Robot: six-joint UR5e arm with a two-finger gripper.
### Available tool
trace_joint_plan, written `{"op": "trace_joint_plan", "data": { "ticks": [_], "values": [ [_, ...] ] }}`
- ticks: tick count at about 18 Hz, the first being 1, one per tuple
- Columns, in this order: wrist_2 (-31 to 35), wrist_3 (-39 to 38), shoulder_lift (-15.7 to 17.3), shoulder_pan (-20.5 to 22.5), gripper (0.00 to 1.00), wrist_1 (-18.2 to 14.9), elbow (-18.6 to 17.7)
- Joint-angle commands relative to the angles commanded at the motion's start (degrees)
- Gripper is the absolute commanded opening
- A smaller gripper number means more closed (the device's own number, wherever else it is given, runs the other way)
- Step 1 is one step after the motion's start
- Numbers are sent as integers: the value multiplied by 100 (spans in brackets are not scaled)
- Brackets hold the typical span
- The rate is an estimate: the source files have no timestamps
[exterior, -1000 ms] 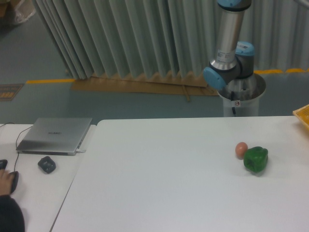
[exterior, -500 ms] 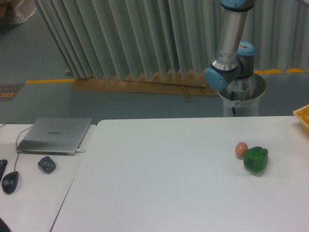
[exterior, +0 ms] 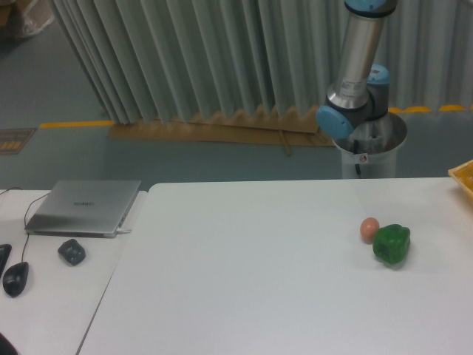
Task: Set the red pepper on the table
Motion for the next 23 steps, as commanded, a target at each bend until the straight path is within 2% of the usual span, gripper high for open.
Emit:
{"op": "trace_joint_plan", "data": {
  "ticks": [6, 9, 12, 23],
  "values": [
    [70, 9, 9, 0, 100, 44, -123],
    [508, 88, 44, -17, 100, -17, -167],
    [553, 280, 97, -44, 100, -18, -299],
    [571, 229, 18, -26, 100, 26, -360]
  ]
}}
